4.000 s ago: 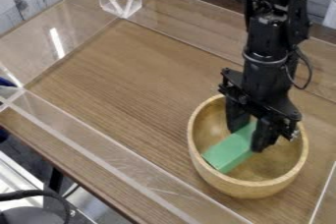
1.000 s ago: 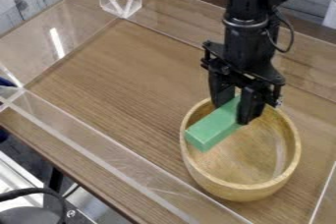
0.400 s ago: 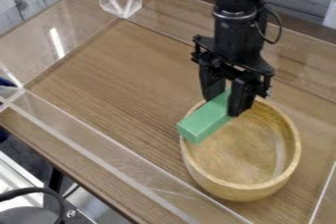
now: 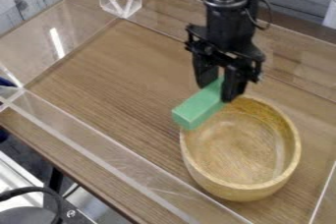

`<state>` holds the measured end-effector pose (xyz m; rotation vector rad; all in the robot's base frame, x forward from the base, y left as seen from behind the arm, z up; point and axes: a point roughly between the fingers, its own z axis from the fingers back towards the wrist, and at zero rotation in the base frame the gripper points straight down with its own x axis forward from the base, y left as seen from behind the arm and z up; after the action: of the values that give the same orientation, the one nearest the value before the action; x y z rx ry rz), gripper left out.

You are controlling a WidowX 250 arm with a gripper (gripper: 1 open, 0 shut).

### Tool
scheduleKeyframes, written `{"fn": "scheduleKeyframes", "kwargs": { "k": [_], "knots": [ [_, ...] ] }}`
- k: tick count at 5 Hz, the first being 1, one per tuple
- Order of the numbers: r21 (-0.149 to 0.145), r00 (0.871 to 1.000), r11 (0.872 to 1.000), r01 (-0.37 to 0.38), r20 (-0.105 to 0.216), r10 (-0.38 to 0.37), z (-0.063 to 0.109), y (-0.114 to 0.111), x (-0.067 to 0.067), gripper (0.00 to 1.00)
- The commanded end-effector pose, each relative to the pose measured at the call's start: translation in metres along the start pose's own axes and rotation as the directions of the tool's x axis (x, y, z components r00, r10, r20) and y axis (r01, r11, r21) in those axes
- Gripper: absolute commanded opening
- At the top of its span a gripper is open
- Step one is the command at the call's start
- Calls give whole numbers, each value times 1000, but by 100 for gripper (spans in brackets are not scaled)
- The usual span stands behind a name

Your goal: Remove the green block from inside the brown bowl and put it on the table

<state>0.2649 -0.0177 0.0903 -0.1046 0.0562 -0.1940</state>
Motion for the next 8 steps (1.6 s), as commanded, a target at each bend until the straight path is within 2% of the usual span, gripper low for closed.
{"fn": "scheduleKeyframes", "kwargs": {
  "k": [1,2,5,8],
  "knots": [
    [17,999,1000,-10,47,9,5,21,13,0],
    [22,999,1000,-17,37,16,-5,33,13,0],
    [17,1000,1000,-3,26,2,-24,32,25,0],
    [14,1000,1000,-2,18,2,-33,36,28,0]
  ]
}}
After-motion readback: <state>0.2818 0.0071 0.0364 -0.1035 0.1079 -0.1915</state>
